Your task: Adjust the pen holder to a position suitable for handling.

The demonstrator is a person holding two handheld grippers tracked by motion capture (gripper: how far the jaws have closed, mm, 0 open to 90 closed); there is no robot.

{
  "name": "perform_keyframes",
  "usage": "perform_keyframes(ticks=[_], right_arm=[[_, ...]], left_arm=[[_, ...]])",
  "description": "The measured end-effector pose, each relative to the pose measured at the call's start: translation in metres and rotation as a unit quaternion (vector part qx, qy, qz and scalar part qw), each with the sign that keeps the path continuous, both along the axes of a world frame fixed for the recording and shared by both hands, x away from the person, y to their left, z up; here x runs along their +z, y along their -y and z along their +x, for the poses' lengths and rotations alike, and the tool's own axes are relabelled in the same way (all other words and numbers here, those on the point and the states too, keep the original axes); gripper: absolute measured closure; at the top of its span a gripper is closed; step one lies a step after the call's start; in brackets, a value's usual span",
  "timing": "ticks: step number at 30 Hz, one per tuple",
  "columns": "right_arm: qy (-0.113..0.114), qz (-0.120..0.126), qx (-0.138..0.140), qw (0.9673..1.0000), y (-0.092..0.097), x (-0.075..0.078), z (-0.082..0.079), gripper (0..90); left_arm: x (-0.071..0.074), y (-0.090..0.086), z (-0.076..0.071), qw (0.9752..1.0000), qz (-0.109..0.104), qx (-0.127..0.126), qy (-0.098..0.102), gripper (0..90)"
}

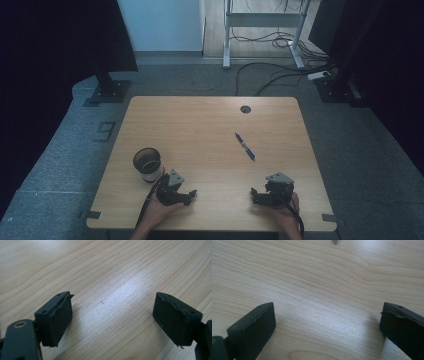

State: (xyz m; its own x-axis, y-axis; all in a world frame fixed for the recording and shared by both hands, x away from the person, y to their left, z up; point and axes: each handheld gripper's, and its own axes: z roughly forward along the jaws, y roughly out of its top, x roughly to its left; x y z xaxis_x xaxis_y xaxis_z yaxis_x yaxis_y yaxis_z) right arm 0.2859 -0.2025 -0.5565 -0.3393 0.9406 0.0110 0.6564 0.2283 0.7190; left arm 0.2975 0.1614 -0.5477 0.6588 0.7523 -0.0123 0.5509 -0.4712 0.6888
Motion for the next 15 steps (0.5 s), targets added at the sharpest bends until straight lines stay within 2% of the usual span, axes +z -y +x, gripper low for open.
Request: perform_keyframes(ticks=[15], right_arm=[[0.001, 0.0, -0.004, 1.0, 0.0005, 0.0, 0.0011, 0.3]], left_arm=[[0.0002, -0.0002, -0.0006, 1.0, -0.003, 0.001, 0.0, 16.1]])
